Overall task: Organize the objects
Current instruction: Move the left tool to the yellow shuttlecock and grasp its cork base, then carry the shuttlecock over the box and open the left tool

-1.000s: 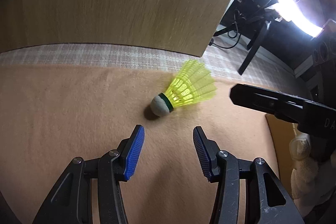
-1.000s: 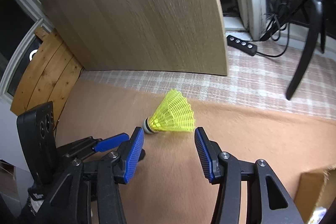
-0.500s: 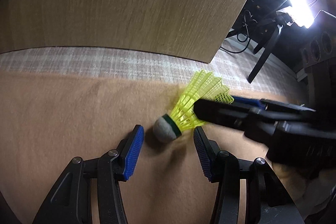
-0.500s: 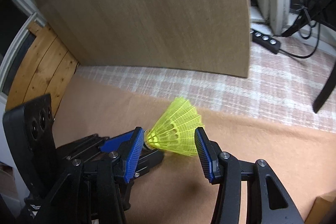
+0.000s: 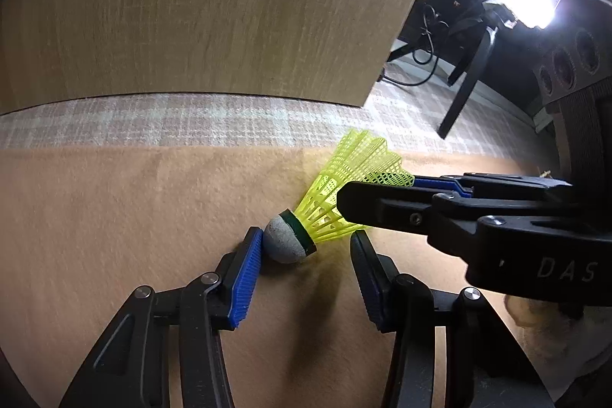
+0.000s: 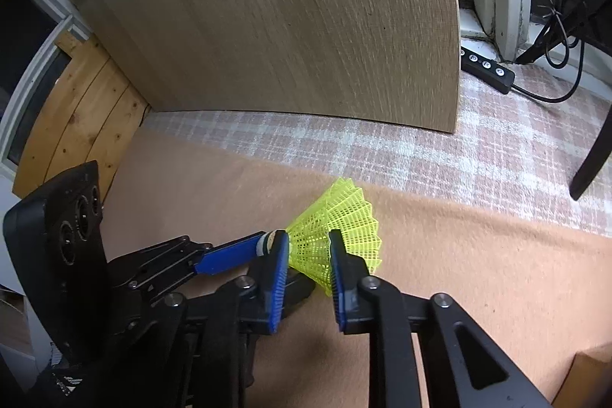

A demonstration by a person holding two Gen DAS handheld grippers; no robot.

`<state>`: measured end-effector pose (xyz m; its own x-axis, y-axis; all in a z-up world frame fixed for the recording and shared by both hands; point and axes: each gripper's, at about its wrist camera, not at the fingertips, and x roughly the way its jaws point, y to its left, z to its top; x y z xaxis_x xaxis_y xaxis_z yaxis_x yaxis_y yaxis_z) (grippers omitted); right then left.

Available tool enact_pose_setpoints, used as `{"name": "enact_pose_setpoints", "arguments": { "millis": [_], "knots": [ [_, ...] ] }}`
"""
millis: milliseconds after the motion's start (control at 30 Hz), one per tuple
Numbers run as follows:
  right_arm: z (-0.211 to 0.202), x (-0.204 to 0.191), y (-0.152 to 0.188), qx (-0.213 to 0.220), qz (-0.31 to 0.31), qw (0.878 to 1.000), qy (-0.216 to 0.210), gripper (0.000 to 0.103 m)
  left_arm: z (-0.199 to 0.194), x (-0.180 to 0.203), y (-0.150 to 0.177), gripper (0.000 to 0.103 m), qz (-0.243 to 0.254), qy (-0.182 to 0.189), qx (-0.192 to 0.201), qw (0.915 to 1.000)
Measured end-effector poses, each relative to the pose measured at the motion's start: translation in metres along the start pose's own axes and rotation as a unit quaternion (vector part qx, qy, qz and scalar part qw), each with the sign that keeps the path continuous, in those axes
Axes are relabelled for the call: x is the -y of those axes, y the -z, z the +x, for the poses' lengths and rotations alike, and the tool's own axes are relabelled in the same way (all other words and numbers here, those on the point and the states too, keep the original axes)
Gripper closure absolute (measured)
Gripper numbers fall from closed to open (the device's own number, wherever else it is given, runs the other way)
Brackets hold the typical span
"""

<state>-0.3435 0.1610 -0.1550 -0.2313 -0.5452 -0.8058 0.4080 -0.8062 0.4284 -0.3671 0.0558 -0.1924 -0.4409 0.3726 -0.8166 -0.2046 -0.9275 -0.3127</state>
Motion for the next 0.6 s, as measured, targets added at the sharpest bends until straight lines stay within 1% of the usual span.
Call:
{"name": "enact_pose_setpoints", "arguments": {
  "millis": [133, 267, 300, 333, 433, 600],
  "knots": [
    [-0.015, -0.002, 0.008, 0.009, 0.000, 1.000, -0.011, 0.091, -0.007, 0.005, 0.006, 0.054, -0.002, 0.011, 0.002, 0.9999],
    [-0.033, -0.005, 0.018, 0.019, -0.003, 1.000, -0.013, 0.092, -0.018, 0.018, 0.013, 0.056, 0.001, 0.021, 0.007, 0.9997],
    [-0.038, -0.005, 0.021, 0.019, -0.003, 1.000, -0.016, 0.100, -0.021, 0.022, 0.014, 0.061, 0.002, 0.030, 0.009, 0.9995],
    [-0.043, -0.005, 0.025, 0.019, -0.001, 1.000, -0.013, 0.100, -0.024, 0.027, 0.015, 0.068, 0.002, 0.038, 0.012, 0.9992],
    [-0.060, -0.007, 0.037, 0.029, -0.003, 1.000, -0.001, 0.100, -0.036, 0.046, 0.019, 0.069, 0.017, 0.047, 0.021, 0.9985],
    [-0.088, -0.004, 0.054, 0.041, 0.006, 0.999, 0.004, 0.100, -0.043, 0.078, 0.030, 0.069, 0.039, 0.057, 0.021, 0.9974]
  ]
}}
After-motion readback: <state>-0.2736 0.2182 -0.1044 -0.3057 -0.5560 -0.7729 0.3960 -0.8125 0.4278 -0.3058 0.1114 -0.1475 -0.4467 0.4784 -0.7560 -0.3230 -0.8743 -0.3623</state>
